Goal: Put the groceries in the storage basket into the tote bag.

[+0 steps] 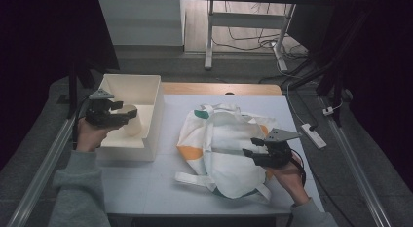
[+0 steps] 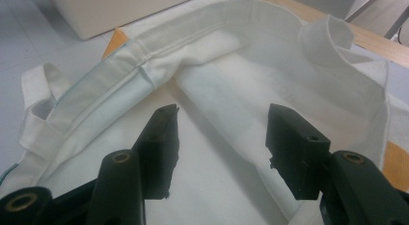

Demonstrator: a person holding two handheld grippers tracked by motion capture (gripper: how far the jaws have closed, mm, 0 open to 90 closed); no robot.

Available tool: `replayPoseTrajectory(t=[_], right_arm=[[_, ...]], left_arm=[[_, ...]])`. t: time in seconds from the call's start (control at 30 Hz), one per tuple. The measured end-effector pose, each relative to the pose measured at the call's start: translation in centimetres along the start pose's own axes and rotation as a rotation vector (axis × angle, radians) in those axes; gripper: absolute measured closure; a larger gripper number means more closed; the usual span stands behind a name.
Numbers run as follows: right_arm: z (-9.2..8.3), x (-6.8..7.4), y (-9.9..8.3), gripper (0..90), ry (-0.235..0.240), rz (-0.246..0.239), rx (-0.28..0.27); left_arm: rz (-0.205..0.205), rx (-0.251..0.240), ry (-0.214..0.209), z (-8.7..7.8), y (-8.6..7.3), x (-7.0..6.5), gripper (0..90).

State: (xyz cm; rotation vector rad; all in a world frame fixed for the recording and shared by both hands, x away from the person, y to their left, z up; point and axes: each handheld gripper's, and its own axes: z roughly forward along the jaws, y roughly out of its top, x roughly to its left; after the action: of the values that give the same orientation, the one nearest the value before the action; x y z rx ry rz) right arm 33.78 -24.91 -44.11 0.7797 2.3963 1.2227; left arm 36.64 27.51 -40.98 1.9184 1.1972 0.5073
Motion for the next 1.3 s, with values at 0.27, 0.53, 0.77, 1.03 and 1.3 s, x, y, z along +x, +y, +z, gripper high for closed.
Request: replayPoseTrajectory(t=[0.27,0.53,0.77,1.03,1.3], right_arm=[[0.1,0.0,-0.1,45.5,0.001,0.002,0.006],[0.4,0.1,-0.2,45.3,0.006,-0.002,0.016],[0.6,0.1,-0.3,45.2,0.007,-0.002,0.026],[0.8,0.1,-0.3,45.2,0.010,-0.003,0.033],[0.9,0.2,-0.3,45.1,0.010,-0.004,0.034]], left_arm=[[-0.029,0.061,0.062,1.4,-0.8,1.2,21.3],[-0.042,0.122,0.105,2.8,-1.5,2.0,12.2],[-0.056,0.149,0.119,3.9,-1.7,2.4,6.4],[-0.070,0.189,0.122,5.7,-1.9,3.1,3.2],[-0.074,0.205,0.112,7.3,-1.8,3.4,4.8]])
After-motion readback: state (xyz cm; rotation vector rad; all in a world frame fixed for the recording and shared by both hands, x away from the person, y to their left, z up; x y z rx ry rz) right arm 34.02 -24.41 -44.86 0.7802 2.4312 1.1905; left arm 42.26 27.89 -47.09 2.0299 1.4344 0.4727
